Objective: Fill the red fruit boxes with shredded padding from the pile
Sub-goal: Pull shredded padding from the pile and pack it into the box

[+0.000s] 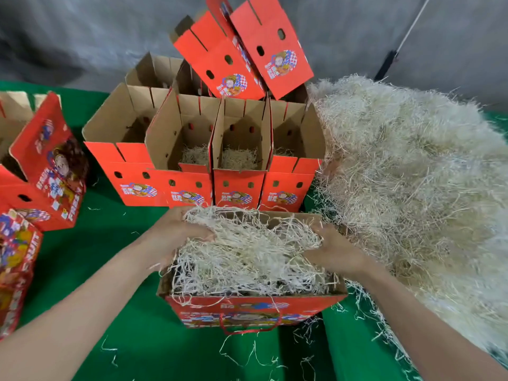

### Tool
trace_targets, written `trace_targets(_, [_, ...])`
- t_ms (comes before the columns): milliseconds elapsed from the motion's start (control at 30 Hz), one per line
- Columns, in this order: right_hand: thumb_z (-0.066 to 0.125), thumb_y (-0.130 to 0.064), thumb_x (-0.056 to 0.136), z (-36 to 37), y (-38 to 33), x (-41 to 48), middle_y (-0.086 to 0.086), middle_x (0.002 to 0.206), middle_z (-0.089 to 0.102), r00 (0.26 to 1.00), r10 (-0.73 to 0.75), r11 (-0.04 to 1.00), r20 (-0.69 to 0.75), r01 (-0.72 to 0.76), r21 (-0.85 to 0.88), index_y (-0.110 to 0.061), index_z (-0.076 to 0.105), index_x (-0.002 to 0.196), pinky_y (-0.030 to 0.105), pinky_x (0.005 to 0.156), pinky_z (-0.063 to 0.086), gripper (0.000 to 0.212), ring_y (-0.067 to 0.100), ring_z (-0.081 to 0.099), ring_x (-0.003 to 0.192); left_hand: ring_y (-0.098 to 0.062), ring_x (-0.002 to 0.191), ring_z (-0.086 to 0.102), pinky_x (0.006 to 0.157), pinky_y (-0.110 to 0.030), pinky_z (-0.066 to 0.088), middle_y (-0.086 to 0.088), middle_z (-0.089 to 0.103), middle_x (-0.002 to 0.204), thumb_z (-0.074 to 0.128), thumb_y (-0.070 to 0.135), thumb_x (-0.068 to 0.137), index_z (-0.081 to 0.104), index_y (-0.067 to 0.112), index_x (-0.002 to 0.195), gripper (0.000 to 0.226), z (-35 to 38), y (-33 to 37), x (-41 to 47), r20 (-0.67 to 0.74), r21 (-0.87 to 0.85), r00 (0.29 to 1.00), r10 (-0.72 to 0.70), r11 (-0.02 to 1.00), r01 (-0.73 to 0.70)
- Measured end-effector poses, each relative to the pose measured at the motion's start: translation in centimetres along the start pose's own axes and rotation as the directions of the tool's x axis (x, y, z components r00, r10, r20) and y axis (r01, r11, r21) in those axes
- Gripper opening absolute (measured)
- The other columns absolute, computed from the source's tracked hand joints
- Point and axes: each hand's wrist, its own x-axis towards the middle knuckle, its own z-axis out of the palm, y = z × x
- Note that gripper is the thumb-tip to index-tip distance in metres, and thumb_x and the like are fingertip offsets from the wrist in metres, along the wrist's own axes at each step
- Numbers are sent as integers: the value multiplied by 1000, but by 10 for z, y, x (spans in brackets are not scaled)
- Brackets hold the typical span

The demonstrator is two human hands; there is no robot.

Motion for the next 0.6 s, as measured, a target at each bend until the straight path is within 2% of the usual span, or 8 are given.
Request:
trace_targets(67, [78, -23, 70, 0, -4, -1, -15, 131, 34, 993, 24, 991, 117, -40, 129, -25, 7, 148, 33, 97, 39, 105, 17, 51, 117, -8, 108, 58, 92, -27, 29, -9, 63, 108, 78, -1, 59, 28, 12, 143, 98, 5, 5, 0, 70, -27, 997, -15, 999, 17])
trace_targets(133, [83, -39, 57, 8, -14, 2, -21, 132, 26, 972, 10, 985, 233, -49, 164, -23, 6, 148, 35, 106, 30, 121, 18, 37, 130, 8, 68, 63, 81, -8, 39, 0, 64, 89, 77, 0, 66, 24, 14, 145, 96, 17, 8, -3, 128, 7, 992, 19, 1000, -20])
trace_targets(167, [82, -36, 60, 16, -19, 6, -17, 126, 38, 966, 2, 988, 257, -41, 146, -16, 12, 146, 31, 100, 37, 113, 15, 47, 121, 9, 70, 60, 81, -6, 39, 5, 57, 90, 78, 6, 65, 25, 17, 145, 96, 24, 9, -4, 163, 32, 986, 31, 999, -37])
trace_targets(233, [69, -10, 76, 31, -26, 14, -5, 96, 57, 980, -32, 994, 196, 11, 108, -5, 41, 123, 16, 72, 51, 55, 0, 62, 80, -1, 97, 47, 101, -27, 32, 20, 37, 91, 80, 32, 52, 43, 29, 133, 89, 35, 11, -7, 231, 50, 973, 23, 998, -36])
trace_targets(300, [56, 2, 82, 32, -21, 21, 1, 83, 56, 997, -21, 997, 77, 15, 82, -8, 49, 94, 12, 56, 49, 17, -1, 59, 63, -9, 103, 49, 97, -35, 35, 22, 52, 99, 72, 47, 46, 65, 30, 97, 54, 27, 21, -6, 202, -44, 977, 64, 997, -56])
trace_targets(433, [54, -4, 85, 6, 4, 22, 0, 90, 47, 987, 153, 960, -48, -137, 243, -5, 35, 103, 23, 75, 44, 26, 9, 48, 77, -7, 57, 61, 49, -14, 44, 6, 67, 64, 61, 19, 76, 66, 16, 82, 8, -5, 21, 2, 200, -320, 978, 57, 947, 10])
trace_targets(467, [54, -7, 86, 2, 9, 23, -1, 96, 48, 981, 181, 955, -64, -159, 251, -9, 34, 117, 30, 84, 39, 37, 11, 49, 84, -8, 61, 60, 50, -13, 45, 4, 68, 69, 55, 6, 82, 66, 12, 94, 17, -8, 16, 4, 195, -273, 980, 42, 962, 13])
trace_targets(600, [56, -15, 85, -3, 13, 25, 13, 129, 45, 966, 233, 927, -114, -185, 326, -7, 27, 138, 47, 105, 33, 61, 28, 43, 120, -20, 126, 44, 107, -34, 31, 2, 48, 130, 54, -11, 79, 42, 10, 137, 62, -11, -2, 2, 367, 311, 928, -57, 948, -64])
